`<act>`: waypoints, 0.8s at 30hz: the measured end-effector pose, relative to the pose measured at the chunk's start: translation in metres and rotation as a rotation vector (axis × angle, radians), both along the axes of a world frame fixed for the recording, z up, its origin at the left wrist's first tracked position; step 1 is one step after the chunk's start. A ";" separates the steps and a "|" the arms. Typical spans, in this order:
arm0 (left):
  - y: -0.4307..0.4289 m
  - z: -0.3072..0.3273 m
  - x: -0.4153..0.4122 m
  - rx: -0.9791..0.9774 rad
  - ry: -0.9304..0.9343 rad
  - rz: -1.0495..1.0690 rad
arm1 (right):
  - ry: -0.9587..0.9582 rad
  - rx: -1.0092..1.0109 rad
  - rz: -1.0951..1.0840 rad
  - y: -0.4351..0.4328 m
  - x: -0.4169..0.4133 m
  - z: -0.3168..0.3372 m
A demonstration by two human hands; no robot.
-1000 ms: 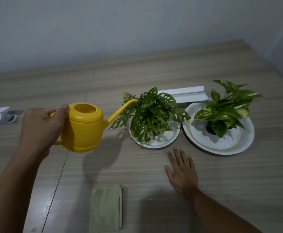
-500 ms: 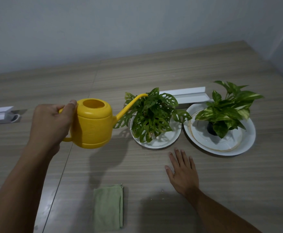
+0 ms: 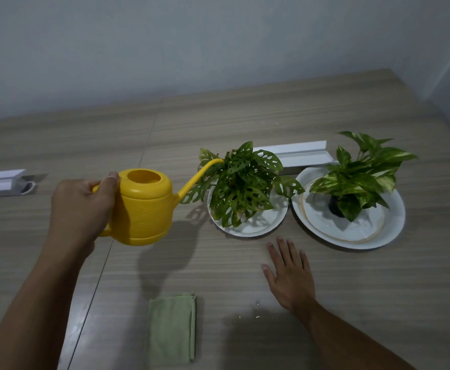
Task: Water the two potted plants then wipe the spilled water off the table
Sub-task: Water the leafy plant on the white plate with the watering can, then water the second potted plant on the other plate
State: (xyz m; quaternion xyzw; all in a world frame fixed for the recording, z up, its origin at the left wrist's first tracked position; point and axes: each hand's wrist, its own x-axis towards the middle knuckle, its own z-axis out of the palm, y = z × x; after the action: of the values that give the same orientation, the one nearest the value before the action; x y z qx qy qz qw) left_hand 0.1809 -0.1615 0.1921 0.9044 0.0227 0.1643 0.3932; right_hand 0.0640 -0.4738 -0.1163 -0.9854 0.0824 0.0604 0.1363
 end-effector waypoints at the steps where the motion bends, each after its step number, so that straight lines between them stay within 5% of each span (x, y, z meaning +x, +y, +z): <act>1: 0.002 -0.006 -0.003 -0.055 0.020 0.012 | 0.018 -0.001 0.009 -0.001 0.000 0.000; 6: 0.012 -0.042 -0.017 -0.467 0.123 0.083 | 0.021 0.010 -0.007 -0.011 -0.007 0.015; 11: 0.006 -0.061 -0.032 -0.675 0.128 0.024 | -0.031 0.007 0.000 -0.033 -0.030 0.044; 24: -0.079 -0.055 -0.044 -0.627 0.086 -0.201 | -0.016 -0.107 -0.161 -0.154 -0.110 0.066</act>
State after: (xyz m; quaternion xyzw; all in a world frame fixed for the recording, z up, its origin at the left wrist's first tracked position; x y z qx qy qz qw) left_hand 0.1370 -0.2408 0.1368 0.7433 -0.0005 0.0716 0.6652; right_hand -0.0463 -0.6275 -0.0500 -0.9819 0.1633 0.0369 0.0886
